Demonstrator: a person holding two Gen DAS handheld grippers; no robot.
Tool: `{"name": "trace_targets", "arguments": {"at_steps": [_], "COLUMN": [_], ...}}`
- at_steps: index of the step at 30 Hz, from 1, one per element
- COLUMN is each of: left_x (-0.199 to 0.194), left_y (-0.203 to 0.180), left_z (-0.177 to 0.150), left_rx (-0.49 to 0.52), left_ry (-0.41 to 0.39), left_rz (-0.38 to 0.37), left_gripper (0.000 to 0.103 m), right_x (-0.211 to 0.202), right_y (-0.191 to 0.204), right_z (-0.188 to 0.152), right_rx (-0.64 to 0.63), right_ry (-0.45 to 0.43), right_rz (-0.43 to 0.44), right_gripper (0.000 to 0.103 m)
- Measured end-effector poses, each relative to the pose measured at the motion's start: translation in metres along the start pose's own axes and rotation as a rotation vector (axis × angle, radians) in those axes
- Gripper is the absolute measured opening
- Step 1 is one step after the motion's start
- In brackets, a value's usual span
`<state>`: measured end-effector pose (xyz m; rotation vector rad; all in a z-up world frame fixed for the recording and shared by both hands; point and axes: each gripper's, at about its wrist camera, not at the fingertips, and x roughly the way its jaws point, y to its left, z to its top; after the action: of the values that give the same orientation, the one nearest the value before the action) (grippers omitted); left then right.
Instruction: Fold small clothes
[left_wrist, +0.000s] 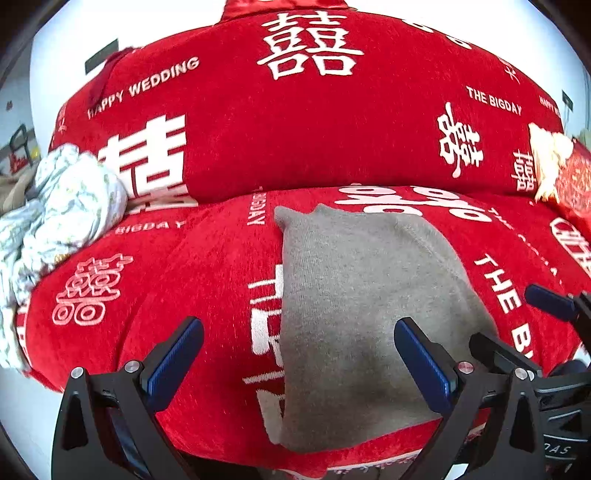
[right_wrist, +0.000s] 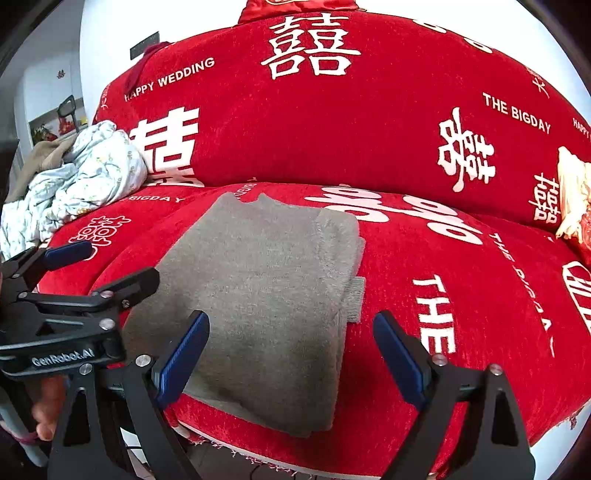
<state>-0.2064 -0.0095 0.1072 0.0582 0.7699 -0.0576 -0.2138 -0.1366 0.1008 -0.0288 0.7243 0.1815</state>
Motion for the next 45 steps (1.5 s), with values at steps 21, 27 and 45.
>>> {"name": "trace_targets", "arguments": {"at_steps": [21, 27, 45], "left_x": [-0.003, -0.006, -0.005], "left_y": [-0.006, -0.005, -0.006], "left_z": [-0.002, -0.003, -0.004], "left_rx": [0.006, 0.002, 0.004], "left_ry": [0.041, 0.025, 0.024], "left_rz": [-0.009, 0.002, 0.017], "left_gripper": [0.103, 0.103, 0.103], "right_x": [-0.002, -0.002, -0.001], "right_y": [0.006, 0.006, 0.012], "right_z": [-0.007, -0.008, -0.007], "right_rx": [-0.034, -0.038, -0.07], "right_ry": [0.014, 0.017, 0.026], "right_rz": [-0.008, -0.006, -0.01], "right_gripper": [0.092, 0.092, 0.092]}}
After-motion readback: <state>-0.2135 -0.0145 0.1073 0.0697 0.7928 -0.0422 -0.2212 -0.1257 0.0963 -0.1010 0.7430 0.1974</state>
